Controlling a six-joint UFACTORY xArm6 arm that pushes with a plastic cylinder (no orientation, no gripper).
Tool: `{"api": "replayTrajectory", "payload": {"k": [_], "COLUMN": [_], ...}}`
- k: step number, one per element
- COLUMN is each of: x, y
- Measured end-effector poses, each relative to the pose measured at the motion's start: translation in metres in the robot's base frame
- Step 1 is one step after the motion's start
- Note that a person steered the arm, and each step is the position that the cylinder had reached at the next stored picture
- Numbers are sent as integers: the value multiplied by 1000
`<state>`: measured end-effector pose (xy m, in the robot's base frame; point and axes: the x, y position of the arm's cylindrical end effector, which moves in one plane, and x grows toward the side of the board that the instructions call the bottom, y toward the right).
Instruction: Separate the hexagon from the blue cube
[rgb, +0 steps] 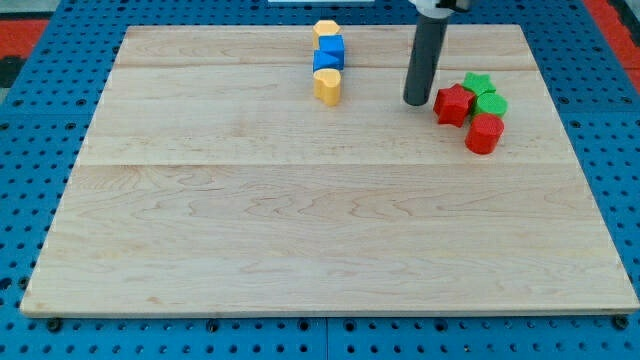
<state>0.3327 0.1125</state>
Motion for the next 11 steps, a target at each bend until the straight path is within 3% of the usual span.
{"api": "replayTrajectory", "payload": {"k": [4, 7, 8, 9, 11], "x": [-33, -99, -123, -130, -100], "y": [-5, -15, -71, -82, -241]}}
